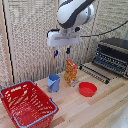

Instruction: Observe the blue drinking vessel close to you. Point your gripping mechanism towards the blue drinking vessel. Softly grip the blue drinking vessel using your gripping mechanism. Move your gripping mechanism and the blue drinking vessel above the receptacle. Let go of the blue drinking vessel into the receptacle.

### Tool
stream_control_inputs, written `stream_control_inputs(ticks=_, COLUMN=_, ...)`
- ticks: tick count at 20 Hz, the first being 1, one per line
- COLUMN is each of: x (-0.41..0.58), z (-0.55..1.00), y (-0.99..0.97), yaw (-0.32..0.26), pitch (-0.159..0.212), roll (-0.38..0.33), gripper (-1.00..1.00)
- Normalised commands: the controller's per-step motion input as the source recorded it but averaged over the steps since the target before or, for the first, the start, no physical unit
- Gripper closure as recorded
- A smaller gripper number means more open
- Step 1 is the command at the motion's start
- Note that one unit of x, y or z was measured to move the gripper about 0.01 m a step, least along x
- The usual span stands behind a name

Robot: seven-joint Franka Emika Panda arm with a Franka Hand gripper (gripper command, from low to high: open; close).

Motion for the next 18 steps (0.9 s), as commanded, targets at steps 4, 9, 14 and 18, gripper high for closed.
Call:
stream_control_inputs(ticks=4, x=0.151, z=-0.71, y=0.05, yaw=0.01, pitch=0.118, roll=-0.059, gripper=-1.0)
stream_control_inputs(ticks=9, x=0.419, z=-0.63, y=0.06, yaw=0.0, pitch=0.09, roll=-0.027, gripper=-1.0)
stream_control_inputs(ticks=14, x=0.362, z=-0.56, y=0.02, yaw=0.0, pitch=0.067, roll=-0.026, gripper=-1.0)
stream_control_inputs(ticks=18, x=0.249, z=-0.55, y=0.02, yaw=0.0, pitch=0.068, roll=-0.046, gripper=-1.0)
